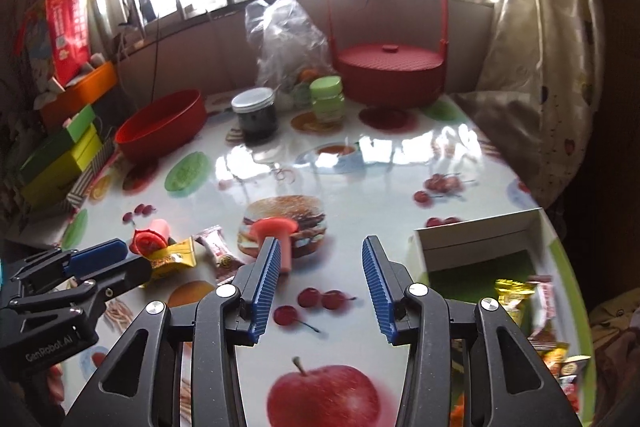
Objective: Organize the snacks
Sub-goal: 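Move both open grippers back toward the jelly cups on the table, then grasp a red-lidded jelly cup with the right gripper while the left grasps another jelly cup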
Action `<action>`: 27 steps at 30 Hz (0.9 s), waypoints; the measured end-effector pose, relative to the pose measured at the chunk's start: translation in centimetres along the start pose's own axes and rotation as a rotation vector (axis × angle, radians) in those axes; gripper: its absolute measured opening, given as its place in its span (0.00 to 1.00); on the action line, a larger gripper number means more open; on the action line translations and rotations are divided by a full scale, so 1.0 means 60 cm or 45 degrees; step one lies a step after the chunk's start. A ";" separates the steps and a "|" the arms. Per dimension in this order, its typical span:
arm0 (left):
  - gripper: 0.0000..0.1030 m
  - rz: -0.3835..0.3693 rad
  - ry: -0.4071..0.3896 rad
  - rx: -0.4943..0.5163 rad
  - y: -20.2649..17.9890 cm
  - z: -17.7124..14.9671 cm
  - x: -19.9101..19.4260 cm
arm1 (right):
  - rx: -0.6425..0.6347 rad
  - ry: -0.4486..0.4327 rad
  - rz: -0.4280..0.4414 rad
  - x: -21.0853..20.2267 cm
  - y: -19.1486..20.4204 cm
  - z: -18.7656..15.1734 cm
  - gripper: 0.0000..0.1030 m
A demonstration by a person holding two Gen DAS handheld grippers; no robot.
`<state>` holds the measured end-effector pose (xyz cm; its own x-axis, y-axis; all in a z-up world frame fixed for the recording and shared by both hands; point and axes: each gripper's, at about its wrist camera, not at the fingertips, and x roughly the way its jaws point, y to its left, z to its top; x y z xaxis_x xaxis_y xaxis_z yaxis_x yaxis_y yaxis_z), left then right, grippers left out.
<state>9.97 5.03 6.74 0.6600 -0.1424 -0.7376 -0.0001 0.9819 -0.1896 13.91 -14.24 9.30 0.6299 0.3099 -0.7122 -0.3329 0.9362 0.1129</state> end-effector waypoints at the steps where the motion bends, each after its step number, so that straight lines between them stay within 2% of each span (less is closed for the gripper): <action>1: 0.43 0.004 0.002 -0.013 0.009 0.000 0.002 | 0.003 0.009 0.005 0.007 0.003 0.000 0.41; 9: 0.43 0.001 0.014 -0.114 0.077 -0.016 0.018 | 0.018 0.084 0.040 0.069 0.019 0.001 0.42; 16: 0.43 0.004 0.009 -0.178 0.130 -0.016 0.032 | -0.007 0.147 0.027 0.121 0.031 0.005 0.46; 20: 0.43 -0.036 0.023 -0.183 0.143 -0.007 0.046 | 0.000 0.177 0.024 0.140 0.032 0.004 0.49; 27: 0.44 -0.098 0.059 -0.190 0.138 0.008 0.079 | -0.012 0.222 0.003 0.168 0.039 0.002 0.50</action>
<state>13.47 12.55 1.99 0.6273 -0.2256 -0.7454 -0.0646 0.9387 -0.3385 19.55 -8.90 2.46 0.4980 0.2778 -0.8215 -0.3414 0.9336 0.1088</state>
